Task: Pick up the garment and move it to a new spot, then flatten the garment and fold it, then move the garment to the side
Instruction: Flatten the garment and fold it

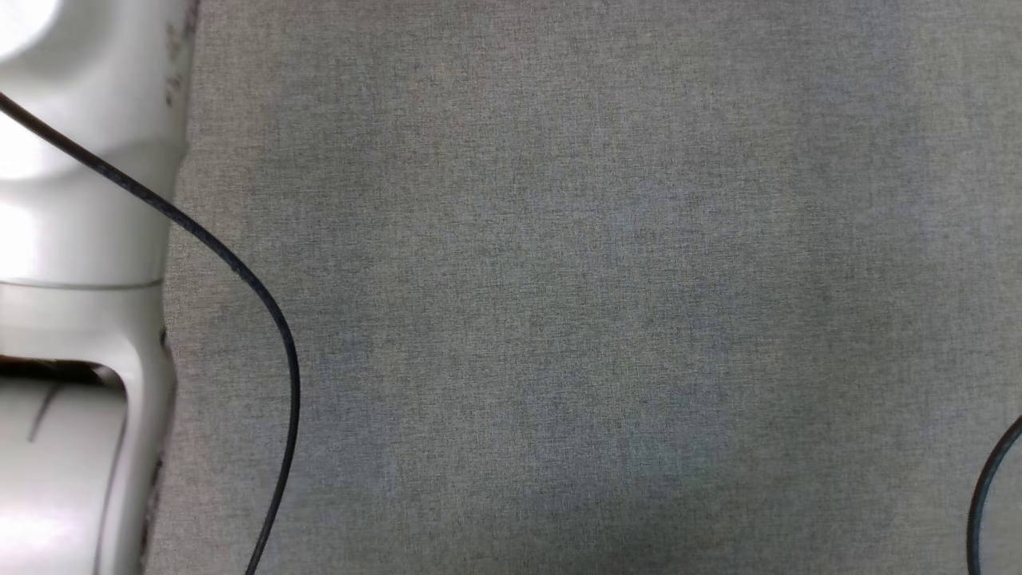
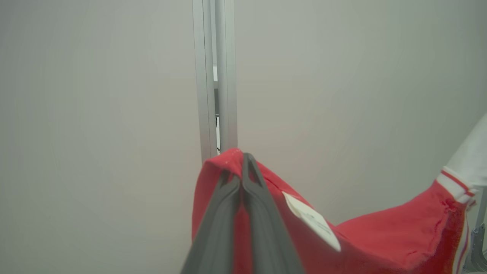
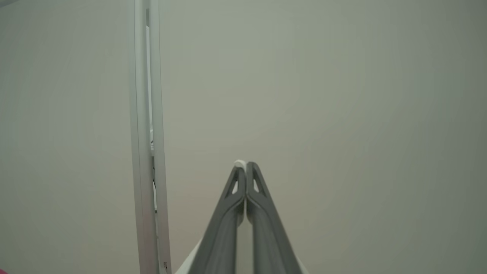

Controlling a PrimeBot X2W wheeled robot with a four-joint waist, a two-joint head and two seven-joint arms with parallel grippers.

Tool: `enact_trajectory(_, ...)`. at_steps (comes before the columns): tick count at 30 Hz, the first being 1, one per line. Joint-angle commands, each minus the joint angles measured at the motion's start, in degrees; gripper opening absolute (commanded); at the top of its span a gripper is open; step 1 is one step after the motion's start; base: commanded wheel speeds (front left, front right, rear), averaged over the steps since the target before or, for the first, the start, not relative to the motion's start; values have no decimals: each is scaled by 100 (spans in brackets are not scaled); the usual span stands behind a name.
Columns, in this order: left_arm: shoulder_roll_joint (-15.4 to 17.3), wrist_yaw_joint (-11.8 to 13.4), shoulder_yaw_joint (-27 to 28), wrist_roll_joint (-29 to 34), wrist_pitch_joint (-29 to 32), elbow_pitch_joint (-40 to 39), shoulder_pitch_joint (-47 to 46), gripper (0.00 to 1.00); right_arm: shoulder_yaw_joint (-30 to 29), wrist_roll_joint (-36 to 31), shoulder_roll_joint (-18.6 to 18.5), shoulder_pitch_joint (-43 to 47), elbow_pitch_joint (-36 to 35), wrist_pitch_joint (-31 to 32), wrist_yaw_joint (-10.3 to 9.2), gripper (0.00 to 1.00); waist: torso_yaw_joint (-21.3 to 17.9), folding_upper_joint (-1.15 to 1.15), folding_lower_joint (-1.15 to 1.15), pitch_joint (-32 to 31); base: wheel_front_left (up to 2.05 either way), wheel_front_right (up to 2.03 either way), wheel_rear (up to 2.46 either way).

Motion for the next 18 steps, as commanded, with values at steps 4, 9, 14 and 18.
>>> enact_trajectory(4,-30,-179,23,88,-6,359,405,0,-29,181,-40,478,272,-10,2,0,35,0,0,-39,0,0,0)
enact_trajectory(9,-69,-341,21,26,-6,942,811,0,175,493,-99,1026,695,-12,2,0,76,0,0,-214,0,0,0)
enact_trajectory(14,-87,-421,100,-69,-8,1343,1223,0,238,1041,-122,1718,818,-12,2,0,86,0,0,-628,0,0,0)
enact_trajectory(18,-87,-472,76,-119,-7,1523,1545,0,469,1374,-154,2182,1094,-12,2,0,77,0,0,-982,0,0,0)
